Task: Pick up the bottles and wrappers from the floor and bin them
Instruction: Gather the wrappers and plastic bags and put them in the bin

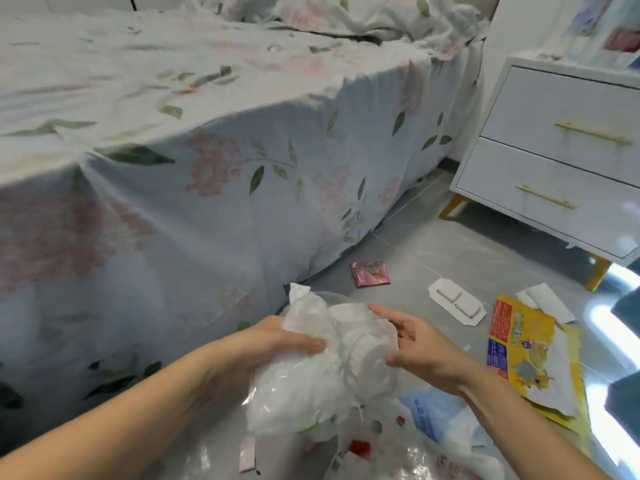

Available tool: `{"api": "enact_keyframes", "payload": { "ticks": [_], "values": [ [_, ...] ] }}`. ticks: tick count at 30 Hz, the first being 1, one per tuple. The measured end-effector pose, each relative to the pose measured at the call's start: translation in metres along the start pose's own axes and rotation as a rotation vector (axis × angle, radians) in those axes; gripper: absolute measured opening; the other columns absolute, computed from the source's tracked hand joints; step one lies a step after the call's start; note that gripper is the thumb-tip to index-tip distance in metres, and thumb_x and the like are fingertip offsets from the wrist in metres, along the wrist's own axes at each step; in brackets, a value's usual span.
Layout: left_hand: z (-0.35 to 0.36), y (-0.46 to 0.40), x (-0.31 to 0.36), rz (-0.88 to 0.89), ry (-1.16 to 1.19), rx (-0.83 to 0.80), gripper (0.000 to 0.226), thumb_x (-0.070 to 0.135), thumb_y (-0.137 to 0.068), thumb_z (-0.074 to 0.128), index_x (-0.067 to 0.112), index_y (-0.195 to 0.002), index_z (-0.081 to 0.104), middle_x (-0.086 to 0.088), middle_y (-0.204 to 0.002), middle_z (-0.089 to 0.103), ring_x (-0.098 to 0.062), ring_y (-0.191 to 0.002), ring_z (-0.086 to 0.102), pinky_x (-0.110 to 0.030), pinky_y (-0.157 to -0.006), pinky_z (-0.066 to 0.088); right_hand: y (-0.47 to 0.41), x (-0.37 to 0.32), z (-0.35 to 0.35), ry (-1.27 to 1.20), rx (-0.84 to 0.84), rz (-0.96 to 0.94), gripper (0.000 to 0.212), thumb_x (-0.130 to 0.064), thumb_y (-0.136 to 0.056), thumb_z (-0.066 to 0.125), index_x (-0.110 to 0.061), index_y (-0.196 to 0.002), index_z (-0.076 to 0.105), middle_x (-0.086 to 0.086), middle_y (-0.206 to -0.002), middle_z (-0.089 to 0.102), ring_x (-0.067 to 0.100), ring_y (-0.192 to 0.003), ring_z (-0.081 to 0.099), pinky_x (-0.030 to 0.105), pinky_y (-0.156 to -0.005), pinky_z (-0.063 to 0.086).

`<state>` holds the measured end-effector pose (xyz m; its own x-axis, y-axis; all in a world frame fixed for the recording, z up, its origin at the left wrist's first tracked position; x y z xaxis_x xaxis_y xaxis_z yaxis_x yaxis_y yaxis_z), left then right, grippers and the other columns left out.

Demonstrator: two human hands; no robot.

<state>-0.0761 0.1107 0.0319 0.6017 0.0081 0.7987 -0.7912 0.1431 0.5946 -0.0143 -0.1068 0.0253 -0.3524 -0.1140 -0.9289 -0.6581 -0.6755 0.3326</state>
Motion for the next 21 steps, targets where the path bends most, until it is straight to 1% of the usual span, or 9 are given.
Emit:
{"api": "enact_keyframes", "payload": {
  "ticks": [3,5,6,8,11,13,15,18,21],
  "values": [
    [0.001,0.035,0.019,0.05,0.04,0.023,0.05,0.027,-0.059,0.085,0.01,-0.103,0.072,-0.017,-0.098,0.074,-0.032,-0.089,0.072,-0.039,-0.077,0.056,0.012,-0.023,0.021,0.222,-0.008,-0.002,0.077,0.005,-0.057,0.084,-0.021,-0.124,0.055,0.001,-0.113,0.069,0.007,-0.1,0.067,0.019,-0.079,0.053],
    [-0.004,0.058,0.031,0.072,0.083,0.097,0.055,0.028,-0.059,0.083,0.008,-0.108,0.068,-0.017,-0.096,0.073,-0.032,-0.087,0.071,-0.037,-0.075,0.056,0.016,-0.036,0.039,0.231,0.034,-0.058,0.063,-0.029,-0.052,0.091,-0.022,-0.11,0.064,0.0,-0.103,0.072,0.009,-0.092,0.069,0.023,-0.075,0.055],
    [-0.009,0.069,0.036,0.076,0.099,0.153,0.058,0.028,-0.058,0.083,0.005,-0.109,0.065,-0.015,-0.091,0.071,-0.029,-0.081,0.07,-0.034,-0.071,0.055,0.015,-0.039,0.048,0.193,0.065,-0.084,0.069,-0.047,-0.044,0.09,-0.019,-0.104,0.067,0.002,-0.099,0.073,0.014,-0.089,0.069,0.026,-0.076,0.056],
    [-0.018,0.092,0.046,0.081,0.103,0.236,0.058,0.024,-0.065,0.083,0.002,-0.114,0.06,-0.011,-0.087,0.066,-0.021,-0.075,0.064,-0.03,-0.065,0.052,0.013,-0.039,0.068,0.062,0.09,-0.083,0.086,-0.061,-0.036,0.087,-0.012,-0.104,0.066,0.01,-0.102,0.071,0.021,-0.091,0.068,0.032,-0.08,0.057],
    [-0.03,0.126,0.047,0.063,0.109,0.327,0.074,0.03,-0.057,0.084,-0.003,-0.119,0.059,-0.014,-0.1,0.064,-0.026,-0.088,0.063,-0.034,-0.079,0.05,0.016,-0.041,0.11,-0.203,-0.051,-0.021,0.083,-0.051,-0.04,0.091,-0.013,-0.11,0.067,0.017,-0.113,0.069,0.027,-0.096,0.069,0.036,-0.075,0.058],
    [-0.039,0.154,0.044,0.059,0.112,0.396,0.056,0.029,-0.071,0.08,0.003,-0.117,0.063,-0.012,-0.1,0.07,-0.027,-0.088,0.068,-0.035,-0.076,0.053,0.021,-0.048,0.136,-0.28,-0.108,0.025,0.076,-0.046,-0.035,0.092,-0.015,-0.101,0.073,0.016,-0.103,0.072,0.028,-0.088,0.071,0.036,-0.067,0.059],
    [-0.053,0.189,0.041,0.088,0.078,0.456,0.042,0.029,-0.074,0.079,0.01,-0.109,0.068,-0.01,-0.096,0.076,-0.026,-0.084,0.073,-0.034,-0.07,0.057,0.02,-0.059,0.158,-0.218,-0.105,0.029,0.076,-0.044,-0.044,0.089,-0.014,-0.11,0.067,0.016,-0.106,0.071,0.033,-0.093,0.07,0.042,-0.074,0.06],
    [-0.081,0.248,0.026,0.13,0.033,0.561,0.038,0.029,-0.069,0.084,0.012,-0.101,0.072,-0.009,-0.093,0.077,-0.026,-0.086,0.074,-0.042,-0.08,0.059,0.013,-0.079,0.194,-0.049,-0.101,0.009,0.055,-0.037,-0.072,0.078,-0.015,-0.118,0.059,0.013,-0.111,0.071,0.034,-0.102,0.067,0.049,-0.09,0.054],
    [-0.103,0.306,-0.008,0.165,0.086,0.716,0.046,0.03,-0.061,0.084,0.015,-0.102,0.072,-0.008,-0.094,0.077,-0.027,-0.087,0.074,-0.045,-0.086,0.057,0.003,-0.096,0.248,0.146,-0.205,-0.019,0.045,-0.04,-0.071,0.072,-0.018,-0.109,0.066,0.006,-0.101,0.075,0.026,-0.095,0.071,0.042,-0.085,0.056]
  ]
}}
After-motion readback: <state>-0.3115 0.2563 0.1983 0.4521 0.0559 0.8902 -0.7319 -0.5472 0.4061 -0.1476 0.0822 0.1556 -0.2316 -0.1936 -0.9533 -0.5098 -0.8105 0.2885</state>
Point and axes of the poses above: each hand's wrist, its own y-axis away from the middle knuckle, its own z-axis out of the palm, x = y × z, the point moved 4 cm from there along -y, towards the middle knuckle
